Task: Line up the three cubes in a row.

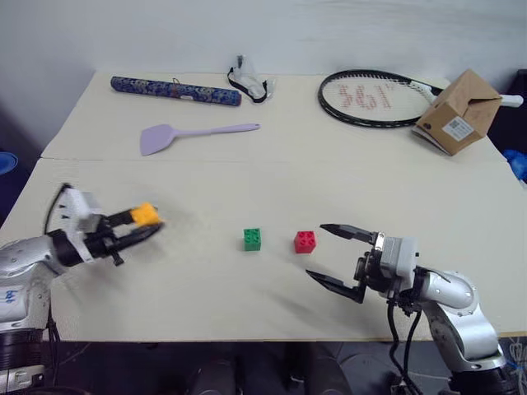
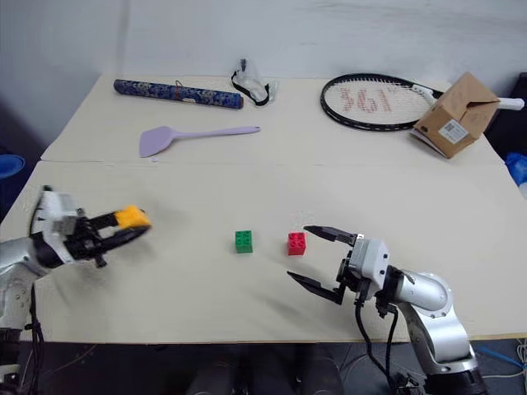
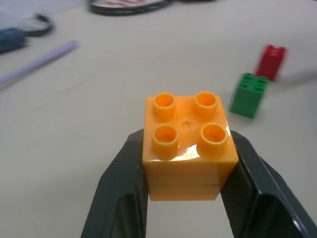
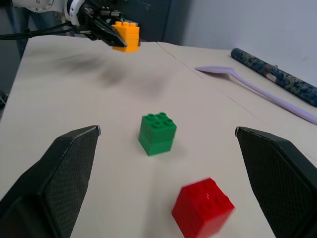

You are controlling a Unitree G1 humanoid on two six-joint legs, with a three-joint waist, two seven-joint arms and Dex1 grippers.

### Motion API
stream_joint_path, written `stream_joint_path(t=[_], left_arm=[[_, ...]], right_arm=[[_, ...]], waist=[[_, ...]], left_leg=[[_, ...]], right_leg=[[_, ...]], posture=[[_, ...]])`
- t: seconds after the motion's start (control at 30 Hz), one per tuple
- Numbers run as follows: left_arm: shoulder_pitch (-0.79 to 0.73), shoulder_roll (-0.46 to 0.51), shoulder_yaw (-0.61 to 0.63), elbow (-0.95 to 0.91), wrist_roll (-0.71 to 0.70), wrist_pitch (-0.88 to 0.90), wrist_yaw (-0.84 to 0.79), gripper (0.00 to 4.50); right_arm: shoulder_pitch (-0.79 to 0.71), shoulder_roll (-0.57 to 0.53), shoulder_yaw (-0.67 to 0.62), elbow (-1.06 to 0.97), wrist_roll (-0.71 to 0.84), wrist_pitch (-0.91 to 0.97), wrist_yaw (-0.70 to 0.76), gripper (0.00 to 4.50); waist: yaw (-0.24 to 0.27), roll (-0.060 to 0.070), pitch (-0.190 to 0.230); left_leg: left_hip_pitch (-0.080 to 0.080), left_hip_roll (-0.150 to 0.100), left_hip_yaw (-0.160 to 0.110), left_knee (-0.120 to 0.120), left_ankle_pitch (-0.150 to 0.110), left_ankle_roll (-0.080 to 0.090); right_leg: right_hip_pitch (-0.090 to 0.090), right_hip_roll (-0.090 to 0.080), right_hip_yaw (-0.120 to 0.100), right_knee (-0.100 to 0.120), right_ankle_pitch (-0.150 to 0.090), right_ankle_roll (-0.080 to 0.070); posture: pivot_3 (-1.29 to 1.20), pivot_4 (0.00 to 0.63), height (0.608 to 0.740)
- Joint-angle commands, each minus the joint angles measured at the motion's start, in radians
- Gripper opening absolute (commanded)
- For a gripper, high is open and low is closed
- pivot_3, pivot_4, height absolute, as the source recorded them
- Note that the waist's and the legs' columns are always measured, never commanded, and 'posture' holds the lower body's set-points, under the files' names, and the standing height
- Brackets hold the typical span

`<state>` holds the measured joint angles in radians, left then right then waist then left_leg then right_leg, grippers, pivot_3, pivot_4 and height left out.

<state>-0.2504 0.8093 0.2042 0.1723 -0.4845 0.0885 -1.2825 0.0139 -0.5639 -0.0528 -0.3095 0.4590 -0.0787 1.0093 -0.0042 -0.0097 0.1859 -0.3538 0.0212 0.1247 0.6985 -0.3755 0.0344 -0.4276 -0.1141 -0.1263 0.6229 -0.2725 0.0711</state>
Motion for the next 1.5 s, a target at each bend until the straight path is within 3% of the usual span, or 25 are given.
stream_joint_path(t=[0.03,0.2,0.43,0.73,0.97,1.0,1.27,1.5], left_arm=[[-0.096,0.005,-0.112,0.127,0.088,-0.138,-0.168,1.51],[-0.339,-0.092,-0.235,0.446,0.187,-0.352,-0.318,1.51],[-0.508,-0.126,-0.323,0.756,0.224,-0.508,-0.332,1.51],[-0.569,-0.173,-0.436,0.835,0.193,-0.534,-0.332,1.51],[-0.539,-0.142,-0.493,0.805,0.165,-0.508,-0.332,1.51],[-0.533,-0.132,-0.503,0.793,0.155,-0.494,-0.332,2.07],[-0.476,-0.074,-0.350,0.737,0.120,-0.498,-0.319,4.30],[-0.190,0.101,-0.141,0.488,0.065,-0.405,-0.188,4.30]], right_arm=[[0.018,-0.033,-0.059,-0.042,0.026,0.006,-0.009,4.50],[0.092,-0.068,-0.108,-0.102,0.036,0.035,-0.017,4.50],[0.195,-0.084,-0.177,-0.187,0.040,0.056,-0.055,4.50],[0.248,-0.090,-0.219,-0.212,0.041,0.060,-0.072,4.50],[0.227,-0.111,-0.231,-0.152,0.040,0.039,-0.037,4.50],[0.214,-0.117,-0.232,-0.134,0.039,0.035,-0.028,4.50],[0.110,-0.166,-0.229,-0.014,0.046,0.012,0.059,4.50],[0.038,-0.249,-0.272,0.124,0.065,0.006,0.184,4.50]], waist=[[0.000,0.000,0.000],[0.009,0.000,0.000],[0.002,-0.001,0.000],[0.007,-0.001,0.000],[0.005,-0.001,0.000],[0.005,-0.001,0.000],[0.002,-0.001,0.000],[-0.008,0.000,0.000]], left_leg=[[0.000,0.000,0.001,0.000,0.000,-0.001],[-0.001,0.000,0.002,0.001,0.002,0.000],[-0.001,-0.002,0.002,0.001,0.002,0.004],[-0.001,-0.004,0.001,0.001,0.003,0.006],[-0.001,-0.004,0.000,0.001,0.003,0.006],[-0.001,-0.004,0.000,0.001,0.003,0.006],[-0.002,-0.003,-0.001,0.001,0.003,0.007],[-0.002,-0.002,-0.001,0.001,0.003,0.006]], right_leg=[[0.000,0.001,0.000,0.001,0.000,0.000],[-0.001,0.003,-0.004,0.003,0.000,0.000],[-0.001,0.001,-0.006,0.002,0.001,0.003],[0.000,0.000,-0.006,0.002,0.002,0.003],[0.001,-0.001,-0.005,0.002,0.002,0.003],[0.001,-0.001,-0.005,0.002,0.002,0.003],[0.001,-0.001,-0.005,0.001,0.002,0.003],[0.001,-0.001,-0.004,0.000,0.002,0.003]], posture=[[0.00,0.150,0.740],[0.00,0.150,0.740],[0.00,0.150,0.740],[0.00,0.150,0.740],[0.00,0.150,0.740],[0.00,0.150,0.740],[0.00,0.150,0.740],[0.00,0.150,0.740]])
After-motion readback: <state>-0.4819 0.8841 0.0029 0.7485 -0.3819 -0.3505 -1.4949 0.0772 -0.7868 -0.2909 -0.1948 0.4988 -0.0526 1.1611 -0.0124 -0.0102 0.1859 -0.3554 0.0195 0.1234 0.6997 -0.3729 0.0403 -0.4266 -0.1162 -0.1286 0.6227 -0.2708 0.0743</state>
